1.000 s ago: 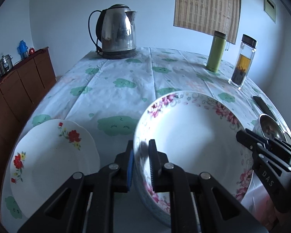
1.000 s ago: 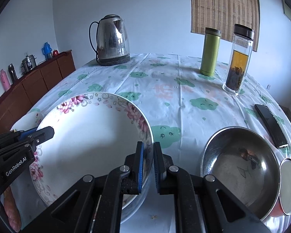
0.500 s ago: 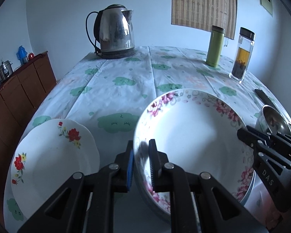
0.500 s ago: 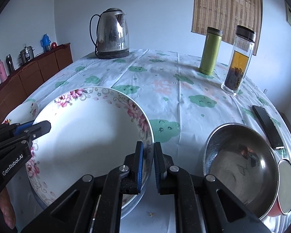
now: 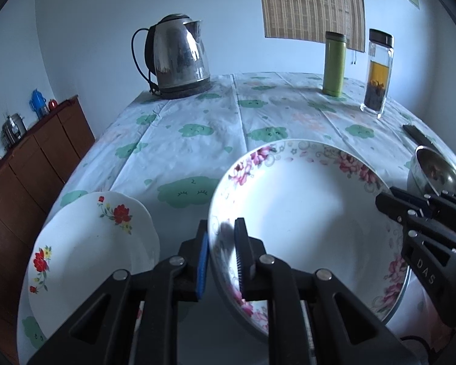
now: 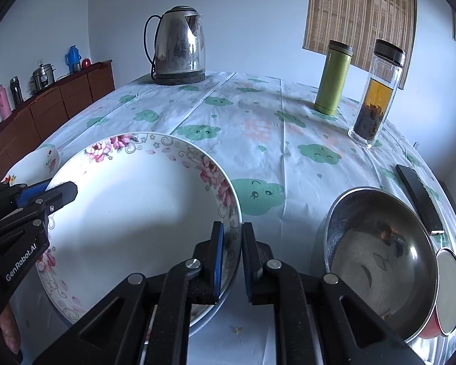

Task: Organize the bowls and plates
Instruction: 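Carry the pink-floral plate over the blue-patterned plate and lower it onto it, then open both tools and release the pink-floral plate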

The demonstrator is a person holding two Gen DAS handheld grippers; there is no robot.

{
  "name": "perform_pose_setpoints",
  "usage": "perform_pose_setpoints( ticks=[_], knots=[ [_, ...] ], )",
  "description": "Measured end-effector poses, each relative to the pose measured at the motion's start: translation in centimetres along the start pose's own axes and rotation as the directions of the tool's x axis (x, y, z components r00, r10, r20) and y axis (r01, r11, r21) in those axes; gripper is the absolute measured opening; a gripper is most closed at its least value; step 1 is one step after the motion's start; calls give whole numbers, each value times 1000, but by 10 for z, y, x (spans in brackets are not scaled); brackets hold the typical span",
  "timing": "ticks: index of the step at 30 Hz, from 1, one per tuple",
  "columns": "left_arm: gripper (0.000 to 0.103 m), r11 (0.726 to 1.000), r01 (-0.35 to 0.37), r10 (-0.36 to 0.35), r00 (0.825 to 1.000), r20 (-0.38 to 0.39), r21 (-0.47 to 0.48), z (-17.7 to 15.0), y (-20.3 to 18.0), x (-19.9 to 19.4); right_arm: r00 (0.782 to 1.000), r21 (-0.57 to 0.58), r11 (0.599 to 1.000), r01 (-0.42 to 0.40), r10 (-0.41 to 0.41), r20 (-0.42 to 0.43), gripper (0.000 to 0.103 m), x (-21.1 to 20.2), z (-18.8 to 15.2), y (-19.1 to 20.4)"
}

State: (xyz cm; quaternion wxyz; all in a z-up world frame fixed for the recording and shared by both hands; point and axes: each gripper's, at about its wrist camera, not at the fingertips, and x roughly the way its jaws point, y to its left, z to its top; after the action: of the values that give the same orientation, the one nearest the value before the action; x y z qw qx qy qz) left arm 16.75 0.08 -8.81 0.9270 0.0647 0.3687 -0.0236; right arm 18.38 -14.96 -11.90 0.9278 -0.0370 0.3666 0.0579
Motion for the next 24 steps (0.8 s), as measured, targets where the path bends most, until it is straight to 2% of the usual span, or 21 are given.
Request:
perform_pose_setpoints(
  ticks=[11,24],
  knots=[
    [14,993,-80,78,997,24,86,-4,-13,2,1000,-22,1000,19,-19,20,13,-3,-1,2],
    [14,995,-71,69,997,22,76,-4,-13,2,999,-29,999,26,-25,22,13,-3,-1,3]
  ],
)
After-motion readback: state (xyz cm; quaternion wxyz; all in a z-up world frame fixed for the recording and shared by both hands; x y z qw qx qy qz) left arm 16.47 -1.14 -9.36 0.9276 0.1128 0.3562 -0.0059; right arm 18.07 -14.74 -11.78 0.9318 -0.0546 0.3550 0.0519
